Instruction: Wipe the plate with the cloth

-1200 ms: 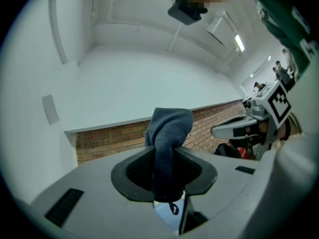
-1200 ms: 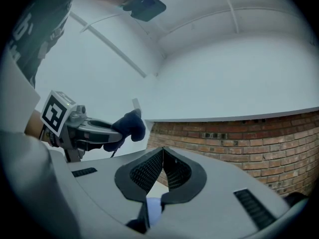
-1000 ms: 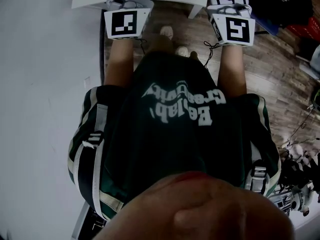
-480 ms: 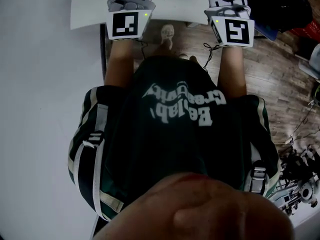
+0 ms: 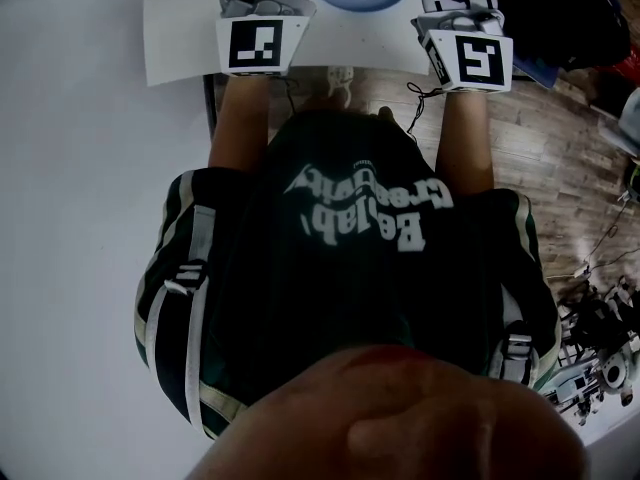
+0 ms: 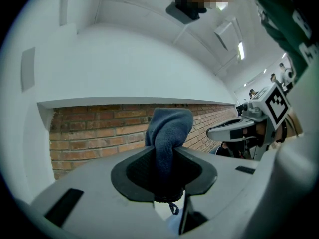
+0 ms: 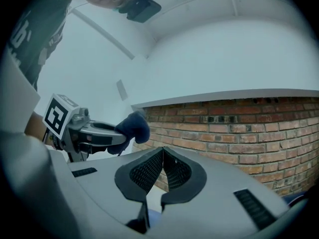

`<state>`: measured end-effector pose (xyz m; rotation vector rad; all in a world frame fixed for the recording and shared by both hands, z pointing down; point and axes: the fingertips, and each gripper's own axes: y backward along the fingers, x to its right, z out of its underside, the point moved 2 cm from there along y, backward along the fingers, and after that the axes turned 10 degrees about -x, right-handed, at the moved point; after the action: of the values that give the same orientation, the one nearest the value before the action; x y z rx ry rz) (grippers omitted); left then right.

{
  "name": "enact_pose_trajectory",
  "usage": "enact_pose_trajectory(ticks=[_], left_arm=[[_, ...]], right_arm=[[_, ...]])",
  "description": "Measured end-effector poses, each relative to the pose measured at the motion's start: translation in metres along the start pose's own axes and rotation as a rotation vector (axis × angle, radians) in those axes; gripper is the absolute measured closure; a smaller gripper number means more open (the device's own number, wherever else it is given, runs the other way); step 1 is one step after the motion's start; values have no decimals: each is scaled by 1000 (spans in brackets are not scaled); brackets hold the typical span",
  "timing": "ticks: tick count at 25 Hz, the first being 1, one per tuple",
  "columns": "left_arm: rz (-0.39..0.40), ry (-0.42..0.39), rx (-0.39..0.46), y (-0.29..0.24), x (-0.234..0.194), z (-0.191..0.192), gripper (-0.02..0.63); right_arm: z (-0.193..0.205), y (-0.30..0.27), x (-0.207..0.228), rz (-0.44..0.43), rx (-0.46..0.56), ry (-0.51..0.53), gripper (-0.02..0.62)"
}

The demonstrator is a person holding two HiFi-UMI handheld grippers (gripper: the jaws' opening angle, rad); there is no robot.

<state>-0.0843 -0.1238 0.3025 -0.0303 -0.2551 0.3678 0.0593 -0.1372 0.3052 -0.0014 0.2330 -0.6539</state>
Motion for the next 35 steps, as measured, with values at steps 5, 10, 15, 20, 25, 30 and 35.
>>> enact_pose_trajectory(ticks=[5, 10, 15, 20, 25, 30, 35], left_arm=[[47, 24, 30, -3, -20, 1, 505], [97, 34, 60, -23, -27, -1, 505], [114, 55, 77, -27, -33, 4, 505], [129, 44, 82, -33, -33, 6, 505], [133, 51, 65, -43, -34, 14, 505], [133, 48, 49, -54, -31, 16, 505], [129, 38, 36, -62, -27, 13, 504]], right_arm=[[-9, -16, -10, 40, -30, 6, 598], [-11, -27, -2, 72, -43, 6, 598], [-12, -29, -8, 84, -72, 16, 598], [-13, -38, -9, 60, -65, 23, 598], [-5, -45, -5, 59, -98, 14, 598], [-1, -49, 2, 54, -106, 8, 598], [-1, -58, 10, 10, -80, 25, 598]])
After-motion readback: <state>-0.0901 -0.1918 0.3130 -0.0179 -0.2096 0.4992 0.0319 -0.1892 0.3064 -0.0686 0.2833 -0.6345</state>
